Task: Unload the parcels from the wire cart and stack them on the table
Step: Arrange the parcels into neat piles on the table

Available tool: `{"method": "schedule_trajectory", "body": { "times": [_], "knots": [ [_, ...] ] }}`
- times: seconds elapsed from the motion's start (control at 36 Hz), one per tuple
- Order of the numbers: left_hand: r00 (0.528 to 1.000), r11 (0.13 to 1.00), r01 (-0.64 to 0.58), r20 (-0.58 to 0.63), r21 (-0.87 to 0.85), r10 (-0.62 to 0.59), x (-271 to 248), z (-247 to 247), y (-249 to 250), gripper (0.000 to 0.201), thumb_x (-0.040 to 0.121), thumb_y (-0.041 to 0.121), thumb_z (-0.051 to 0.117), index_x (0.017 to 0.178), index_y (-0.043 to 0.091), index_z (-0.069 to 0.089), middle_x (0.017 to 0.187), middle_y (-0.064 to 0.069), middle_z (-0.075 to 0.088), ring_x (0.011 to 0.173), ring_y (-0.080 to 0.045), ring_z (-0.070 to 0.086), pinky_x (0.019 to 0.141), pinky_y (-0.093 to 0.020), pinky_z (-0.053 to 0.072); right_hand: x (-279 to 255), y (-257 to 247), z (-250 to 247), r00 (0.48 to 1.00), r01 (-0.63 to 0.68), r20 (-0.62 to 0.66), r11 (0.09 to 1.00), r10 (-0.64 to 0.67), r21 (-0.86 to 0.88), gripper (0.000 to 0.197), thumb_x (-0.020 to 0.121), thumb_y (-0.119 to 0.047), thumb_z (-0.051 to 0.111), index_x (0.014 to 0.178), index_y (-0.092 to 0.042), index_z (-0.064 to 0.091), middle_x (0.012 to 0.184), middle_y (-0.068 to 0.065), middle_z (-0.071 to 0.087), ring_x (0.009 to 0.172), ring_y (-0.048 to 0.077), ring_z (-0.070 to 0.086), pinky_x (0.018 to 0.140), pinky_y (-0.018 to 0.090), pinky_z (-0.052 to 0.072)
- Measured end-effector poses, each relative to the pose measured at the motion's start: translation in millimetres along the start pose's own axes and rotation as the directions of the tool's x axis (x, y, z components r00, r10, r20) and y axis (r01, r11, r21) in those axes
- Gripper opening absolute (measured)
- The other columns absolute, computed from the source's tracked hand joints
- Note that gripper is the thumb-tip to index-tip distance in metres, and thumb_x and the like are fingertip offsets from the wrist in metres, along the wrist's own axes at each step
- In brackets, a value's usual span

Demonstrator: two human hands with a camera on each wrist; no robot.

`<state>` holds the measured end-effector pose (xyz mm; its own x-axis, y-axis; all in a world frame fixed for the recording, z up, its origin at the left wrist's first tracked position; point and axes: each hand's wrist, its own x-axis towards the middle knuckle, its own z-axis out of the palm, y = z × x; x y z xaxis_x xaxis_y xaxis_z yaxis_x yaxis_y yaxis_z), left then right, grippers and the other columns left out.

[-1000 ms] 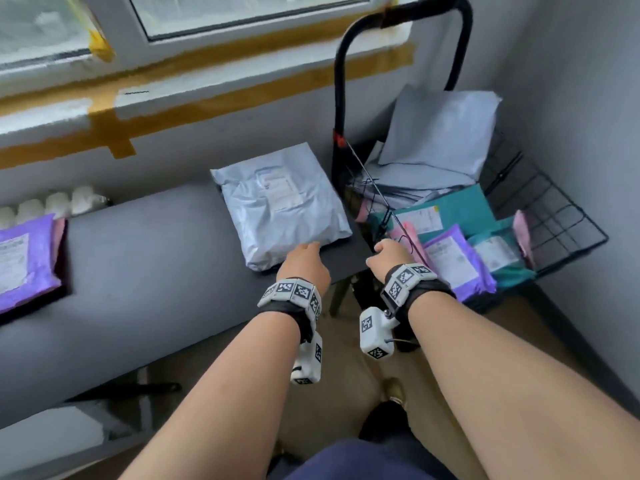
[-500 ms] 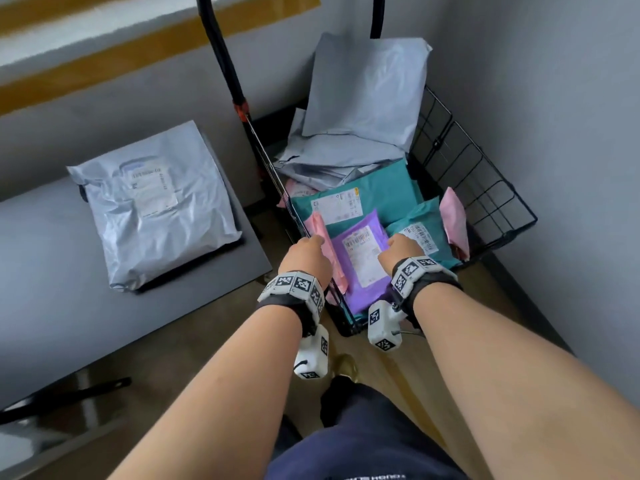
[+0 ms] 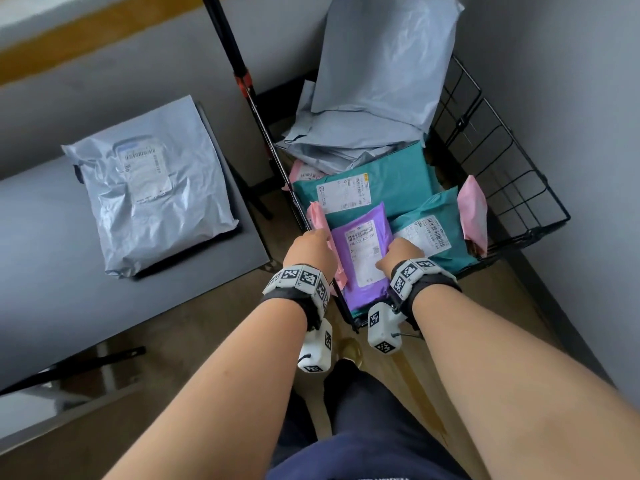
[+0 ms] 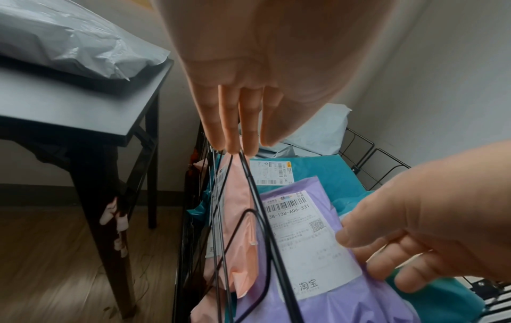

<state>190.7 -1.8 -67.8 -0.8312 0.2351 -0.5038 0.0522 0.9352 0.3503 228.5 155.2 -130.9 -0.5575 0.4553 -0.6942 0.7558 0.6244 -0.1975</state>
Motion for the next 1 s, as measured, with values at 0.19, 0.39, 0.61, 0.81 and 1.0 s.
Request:
{"method": "schedule_trajectory", "body": {
  "times": [0.19, 0.39, 0.61, 0.81, 1.0],
  "knots": [
    [1.0, 1.0, -0.001, -0.013, -0.016, 0.001, -5.1, 0.1, -3.1, 0.044, 0.093, 0.006, 0.038, 0.134, 0.017, 0.05, 0.128, -0.009, 0.054, 0.115, -0.026, 0.054, 0.089, -0.031, 0.043, -3.9, -1.4, 8.7, 0.998, 0.056, -0.019, 0.998, -0.057, -0.03, 0.007, 0.09, -0.012, 0.055, 0.085, -0.008, 0.057, 0.093, 0.014, 0.065, 0.074, 0.029, 0.055, 0.066, 0.03, 0.042],
    [0.999, 0.999, 0.01, -0.03, -0.033, -0.011, -13.4, -1.4, -7.4, 0.044, 0.091, 0.007, 0.04, 0.131, 0.019, 0.053, 0.129, -0.007, 0.054, 0.113, -0.026, 0.055, 0.088, -0.032, 0.044, -21.0, -7.9, -7.6, 0.988, 0.108, -0.113, 0.994, -0.108, -0.003, 0.009, 0.09, -0.014, 0.052, 0.083, -0.008, 0.054, 0.083, 0.011, 0.056, 0.075, 0.03, 0.052, 0.066, 0.03, 0.039],
    [0.993, 0.988, 0.0, -0.119, -0.154, -0.019, -20.6, -26.9, -12.3, 0.042, 0.092, 0.012, 0.038, 0.13, 0.021, 0.054, 0.13, -0.008, 0.055, 0.117, -0.028, 0.054, 0.096, -0.035, 0.044, -60.6, -36.8, -61.4, 0.915, 0.217, -0.383, 0.954, -0.125, 0.207, 0.012, 0.089, -0.015, 0.048, 0.088, -0.005, 0.054, 0.098, 0.019, 0.061, 0.085, 0.034, 0.053, 0.068, 0.032, 0.034],
    [0.984, 0.942, 0.037, -0.153, -0.332, -0.093, -37.0, -58.5, -35.3, 0.041, 0.095, 0.029, 0.042, 0.131, 0.01, 0.05, 0.126, -0.01, 0.058, 0.115, -0.029, 0.054, 0.093, -0.032, 0.041, -119.3, -86.8, -78.5, 0.895, 0.336, -0.431, 0.815, -0.119, 0.471, 0.029, 0.085, -0.011, 0.048, 0.059, -0.01, 0.037, 0.06, 0.003, 0.039, 0.061, 0.025, 0.035, 0.05, 0.033, 0.023],
    [0.965, 0.88, 0.014, -0.223, -0.476, -0.135, -63.6, -98.6, -101.8, 0.024, 0.091, 0.026, 0.05, 0.089, 0.004, 0.059, 0.089, -0.013, 0.062, 0.089, -0.031, 0.06, 0.073, -0.032, 0.042, -173.4, -153.6, -49.7, 0.896, 0.418, -0.395, 0.693, -0.205, 0.587, 0.02, 0.084, -0.005, 0.046, 0.064, -0.008, 0.048, 0.061, 0.003, 0.044, 0.057, 0.018, 0.037, 0.049, 0.028, 0.027]
  ]
}}
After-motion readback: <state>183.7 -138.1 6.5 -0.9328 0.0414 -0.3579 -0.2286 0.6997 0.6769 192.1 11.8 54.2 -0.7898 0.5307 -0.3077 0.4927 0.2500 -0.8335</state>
